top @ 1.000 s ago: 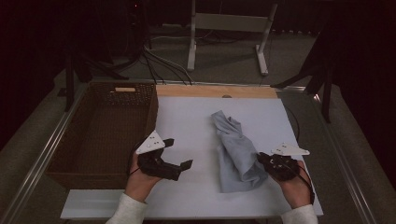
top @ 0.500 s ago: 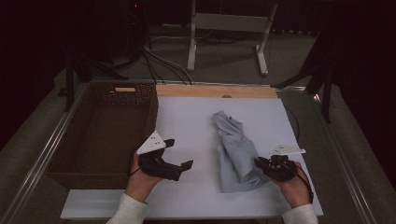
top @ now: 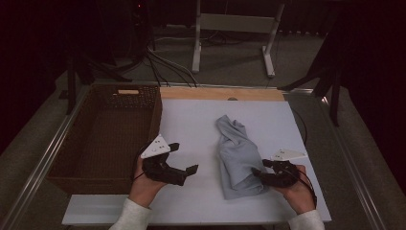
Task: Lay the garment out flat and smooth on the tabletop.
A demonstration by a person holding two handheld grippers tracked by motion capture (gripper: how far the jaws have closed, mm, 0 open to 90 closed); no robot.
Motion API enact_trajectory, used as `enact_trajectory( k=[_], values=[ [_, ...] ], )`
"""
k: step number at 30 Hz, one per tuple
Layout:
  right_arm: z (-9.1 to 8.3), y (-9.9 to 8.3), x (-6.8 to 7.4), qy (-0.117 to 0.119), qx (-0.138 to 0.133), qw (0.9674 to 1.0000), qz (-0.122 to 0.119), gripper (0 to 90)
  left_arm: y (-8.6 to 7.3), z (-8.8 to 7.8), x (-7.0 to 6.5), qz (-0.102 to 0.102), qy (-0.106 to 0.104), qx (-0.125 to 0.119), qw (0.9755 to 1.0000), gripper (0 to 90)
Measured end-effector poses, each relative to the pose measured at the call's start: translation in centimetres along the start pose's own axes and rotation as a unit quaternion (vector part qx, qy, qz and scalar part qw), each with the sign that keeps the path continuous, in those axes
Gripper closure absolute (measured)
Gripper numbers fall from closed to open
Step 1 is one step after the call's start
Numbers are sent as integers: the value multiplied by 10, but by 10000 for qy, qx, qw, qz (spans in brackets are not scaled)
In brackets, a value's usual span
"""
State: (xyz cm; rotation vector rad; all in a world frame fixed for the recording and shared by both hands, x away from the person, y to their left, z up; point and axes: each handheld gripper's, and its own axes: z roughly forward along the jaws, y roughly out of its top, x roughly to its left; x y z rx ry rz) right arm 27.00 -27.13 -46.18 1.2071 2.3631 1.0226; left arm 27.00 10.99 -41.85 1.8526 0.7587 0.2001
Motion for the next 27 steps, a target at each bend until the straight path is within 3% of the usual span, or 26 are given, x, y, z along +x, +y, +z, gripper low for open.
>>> enact_trajectory(
  k=[5, 12, 27],
  values=[
    [-3, 8, 11, 192, -221, 9995, -90, 271, 0, 0, 0, 7, 7, 0, 10000, 3],
    [-1, 16, 26, 281, -451, 9985, -122, 219, 0, 0, 0, 12, 0, 4, 10000, 3],
    [16, 28, 55, 258, -488, 9982, -237, 194, 0, 1, -1, 12, -7, 4, 10000, 3]
  ],
)
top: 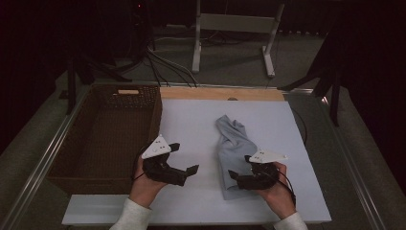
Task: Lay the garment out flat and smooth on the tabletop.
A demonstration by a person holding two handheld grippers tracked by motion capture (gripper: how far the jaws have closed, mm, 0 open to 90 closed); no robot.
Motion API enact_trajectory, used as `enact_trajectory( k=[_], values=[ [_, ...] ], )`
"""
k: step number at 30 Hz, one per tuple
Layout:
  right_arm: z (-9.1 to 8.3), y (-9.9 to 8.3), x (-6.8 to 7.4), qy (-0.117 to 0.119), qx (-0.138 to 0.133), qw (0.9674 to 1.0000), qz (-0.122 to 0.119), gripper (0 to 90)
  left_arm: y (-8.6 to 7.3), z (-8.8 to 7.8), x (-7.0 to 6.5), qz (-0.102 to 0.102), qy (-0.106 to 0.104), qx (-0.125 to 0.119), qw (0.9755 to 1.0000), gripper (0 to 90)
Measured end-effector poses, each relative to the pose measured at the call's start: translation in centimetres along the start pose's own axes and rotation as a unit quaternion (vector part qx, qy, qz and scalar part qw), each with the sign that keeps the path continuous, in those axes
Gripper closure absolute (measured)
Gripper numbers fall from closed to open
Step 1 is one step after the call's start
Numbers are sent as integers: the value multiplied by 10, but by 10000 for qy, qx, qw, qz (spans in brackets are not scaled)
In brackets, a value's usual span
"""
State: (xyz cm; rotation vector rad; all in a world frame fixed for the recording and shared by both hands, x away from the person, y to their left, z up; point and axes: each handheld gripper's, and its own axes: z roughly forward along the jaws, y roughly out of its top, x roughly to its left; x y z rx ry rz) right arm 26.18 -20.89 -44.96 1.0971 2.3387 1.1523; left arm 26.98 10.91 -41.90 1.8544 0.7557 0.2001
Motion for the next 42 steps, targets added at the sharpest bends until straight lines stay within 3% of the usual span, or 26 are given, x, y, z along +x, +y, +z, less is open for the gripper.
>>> enact_trajectory(
  k=[14, 22, 27, 29, 33, 34, 37, 42],
  values=[
    [18, 7, 14, -132, 110, 9998, -98, 196, 0, -1, 0, 5, 0, -13, 10000, 3],
    [32, 6, 24, -310, 320, 9984, -335, 254, 0, 0, 0, 9, -8, -11, 10000, 3],
    [36, 4, 24, -370, 450, 9976, -366, 333, 0, 0, 0, 4, -11, -6, 10000, 3],
    [39, 3, 25, -322, 574, 9969, -435, 460, 0, 0, 0, -2, -11, -2, 10000, 3],
    [40, 2, 25, -374, 630, 9963, -454, 534, 0, 1, 0, -5, -15, -3, 10000, 3],
    [39, 1, 24, -388, 678, 9961, -414, 651, 0, 1, 0, -5, -13, -4, 10000, 3],
    [37, 1, 21, -377, 660, 9964, -379, 765, 0, 1, 0, -1, -15, -1, 10000, 3],
    [31, 2, 17, -321, 572, 9974, -313, 830, 0, 0, 0, 0, -15, -3, 10000, 3]
  ],
)
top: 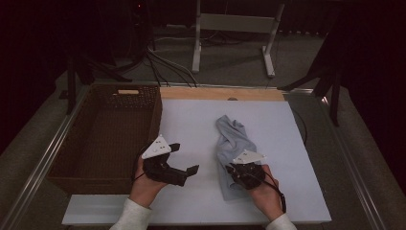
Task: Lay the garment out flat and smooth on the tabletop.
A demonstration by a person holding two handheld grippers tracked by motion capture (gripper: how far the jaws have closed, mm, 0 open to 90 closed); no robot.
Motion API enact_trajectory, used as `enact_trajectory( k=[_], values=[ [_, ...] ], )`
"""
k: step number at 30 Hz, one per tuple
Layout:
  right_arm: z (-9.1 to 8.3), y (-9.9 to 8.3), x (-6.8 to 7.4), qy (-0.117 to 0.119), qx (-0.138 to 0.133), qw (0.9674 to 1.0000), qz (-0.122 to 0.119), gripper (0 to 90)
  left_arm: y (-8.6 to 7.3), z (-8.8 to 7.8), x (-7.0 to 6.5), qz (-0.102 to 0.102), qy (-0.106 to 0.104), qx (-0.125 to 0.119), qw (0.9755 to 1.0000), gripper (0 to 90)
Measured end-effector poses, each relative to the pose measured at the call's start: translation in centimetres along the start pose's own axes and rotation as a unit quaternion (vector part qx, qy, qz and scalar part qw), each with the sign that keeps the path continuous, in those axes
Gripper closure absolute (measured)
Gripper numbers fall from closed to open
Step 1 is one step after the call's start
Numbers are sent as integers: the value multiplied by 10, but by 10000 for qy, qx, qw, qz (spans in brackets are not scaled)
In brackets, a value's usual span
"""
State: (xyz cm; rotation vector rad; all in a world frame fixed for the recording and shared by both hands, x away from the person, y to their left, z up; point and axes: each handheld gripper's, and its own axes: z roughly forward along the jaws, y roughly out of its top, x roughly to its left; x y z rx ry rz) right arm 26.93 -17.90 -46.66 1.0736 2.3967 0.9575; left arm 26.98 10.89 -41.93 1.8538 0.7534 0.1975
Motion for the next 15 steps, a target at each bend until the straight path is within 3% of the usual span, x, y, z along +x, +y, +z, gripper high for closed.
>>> enact_trajectory(
  k=[5, 15],
  values=[
    [-10, 1, -7, 75, -135, 9997, 167, 833, 0, -1, 0, 5, -1, -7, 10000, 3],
    [-27, 1, -19, 10, -378, 9986, 372, 834, 0, -1, 0, 3, 1, -12, 10000, 3]
  ],
)
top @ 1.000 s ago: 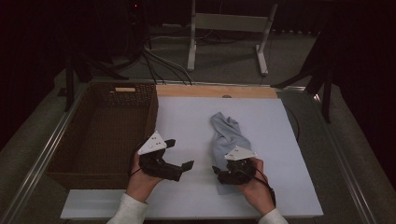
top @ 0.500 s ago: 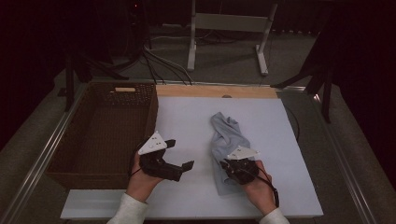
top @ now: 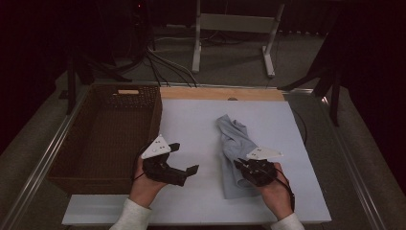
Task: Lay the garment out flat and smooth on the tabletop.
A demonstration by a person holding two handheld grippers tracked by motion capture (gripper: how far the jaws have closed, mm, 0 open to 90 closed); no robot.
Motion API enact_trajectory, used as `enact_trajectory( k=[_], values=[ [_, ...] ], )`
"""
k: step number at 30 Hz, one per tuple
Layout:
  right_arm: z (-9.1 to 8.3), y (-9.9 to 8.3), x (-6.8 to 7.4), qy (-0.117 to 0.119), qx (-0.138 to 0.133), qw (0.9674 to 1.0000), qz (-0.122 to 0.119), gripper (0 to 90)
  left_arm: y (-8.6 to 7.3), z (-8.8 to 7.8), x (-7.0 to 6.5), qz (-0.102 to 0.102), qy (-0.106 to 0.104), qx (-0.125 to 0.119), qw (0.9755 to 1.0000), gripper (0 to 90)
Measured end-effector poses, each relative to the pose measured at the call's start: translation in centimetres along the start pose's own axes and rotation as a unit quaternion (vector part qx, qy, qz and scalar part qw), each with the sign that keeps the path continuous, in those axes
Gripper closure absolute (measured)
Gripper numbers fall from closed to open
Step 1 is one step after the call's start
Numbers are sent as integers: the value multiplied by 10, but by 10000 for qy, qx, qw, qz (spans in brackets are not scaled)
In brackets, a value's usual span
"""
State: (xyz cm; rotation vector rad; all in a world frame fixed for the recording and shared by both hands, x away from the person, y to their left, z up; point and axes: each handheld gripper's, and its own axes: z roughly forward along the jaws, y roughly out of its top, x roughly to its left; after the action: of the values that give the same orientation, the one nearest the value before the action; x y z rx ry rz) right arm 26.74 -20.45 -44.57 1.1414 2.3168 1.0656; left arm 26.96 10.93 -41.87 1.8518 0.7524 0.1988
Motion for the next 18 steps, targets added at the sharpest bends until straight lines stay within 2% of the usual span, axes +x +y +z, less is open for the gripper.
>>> enact_trajectory(
  k=[9, 18],
  values=[
    [-20, 1, -17, -167, -284, 9992, 210, 835, 0, 0, 0, 0, -4, 2, 10000, 3],
    [-34, -2, -33, -328, -405, 9978, 400, 836, 0, 1, 0, -3, -3, 6, 10000, 3]
  ],
)
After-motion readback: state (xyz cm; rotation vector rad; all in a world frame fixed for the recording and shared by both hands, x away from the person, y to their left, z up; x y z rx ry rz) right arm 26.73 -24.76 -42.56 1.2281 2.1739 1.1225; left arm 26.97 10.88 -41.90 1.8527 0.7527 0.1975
